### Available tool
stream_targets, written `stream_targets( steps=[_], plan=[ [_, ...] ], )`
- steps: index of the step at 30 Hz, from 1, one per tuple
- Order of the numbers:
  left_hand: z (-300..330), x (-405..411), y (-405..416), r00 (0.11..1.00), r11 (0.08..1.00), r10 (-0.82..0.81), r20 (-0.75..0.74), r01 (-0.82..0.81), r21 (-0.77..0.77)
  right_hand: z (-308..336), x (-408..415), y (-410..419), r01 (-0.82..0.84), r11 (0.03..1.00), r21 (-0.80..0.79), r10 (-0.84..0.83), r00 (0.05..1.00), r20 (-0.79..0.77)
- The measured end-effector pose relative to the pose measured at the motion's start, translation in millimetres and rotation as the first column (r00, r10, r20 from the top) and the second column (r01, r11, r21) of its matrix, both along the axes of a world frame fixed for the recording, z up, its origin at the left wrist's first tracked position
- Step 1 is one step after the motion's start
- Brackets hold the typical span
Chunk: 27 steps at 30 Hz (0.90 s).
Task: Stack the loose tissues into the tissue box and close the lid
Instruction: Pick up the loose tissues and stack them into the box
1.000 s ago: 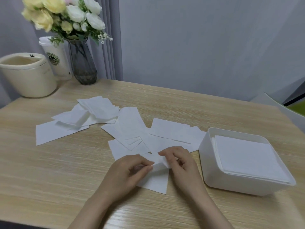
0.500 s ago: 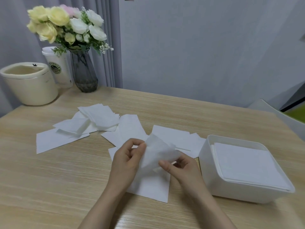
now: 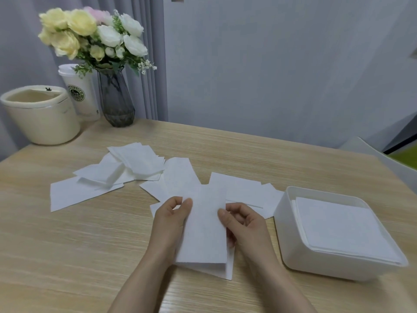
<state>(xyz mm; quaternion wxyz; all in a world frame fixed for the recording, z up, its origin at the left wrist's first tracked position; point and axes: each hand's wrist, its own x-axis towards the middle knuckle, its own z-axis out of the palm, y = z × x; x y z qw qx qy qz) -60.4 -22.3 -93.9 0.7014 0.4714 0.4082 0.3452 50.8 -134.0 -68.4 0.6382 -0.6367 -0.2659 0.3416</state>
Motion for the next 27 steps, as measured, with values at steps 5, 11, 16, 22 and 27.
stream_targets(
  steps=[5,11,16,22,27],
  plan=[
    [-6.6,-3.5,0.3,0.987,0.969,0.105,-0.122,-0.073,0.237,-8.5,-1.7,3.2,0.032,0.996,-0.083,-0.024,0.996,0.089],
    [-7.1,-5.3,3.9,0.992,0.981,0.12,-0.046,-0.112,0.161,-17.5,-7.1,5.7,-0.024,0.991,-0.135,0.039,0.993,0.112],
    [-7.9,-4.9,3.3,0.992,0.982,0.11,-0.068,-0.098,0.162,-13.7,-10.6,7.3,-0.145,0.985,-0.093,0.148,0.988,0.036],
    [-7.6,-9.9,-0.4,0.999,0.99,0.012,-0.04,-0.007,0.139,-19.4,-13.7,9.9,-0.085,0.992,-0.093,0.087,0.996,0.013],
    [-6.3,-11.9,-2.6,0.995,0.981,-0.071,-0.073,0.083,0.176,-18.3,-11.0,10.3,-0.058,0.992,-0.11,0.056,0.998,-0.022]
  ],
)
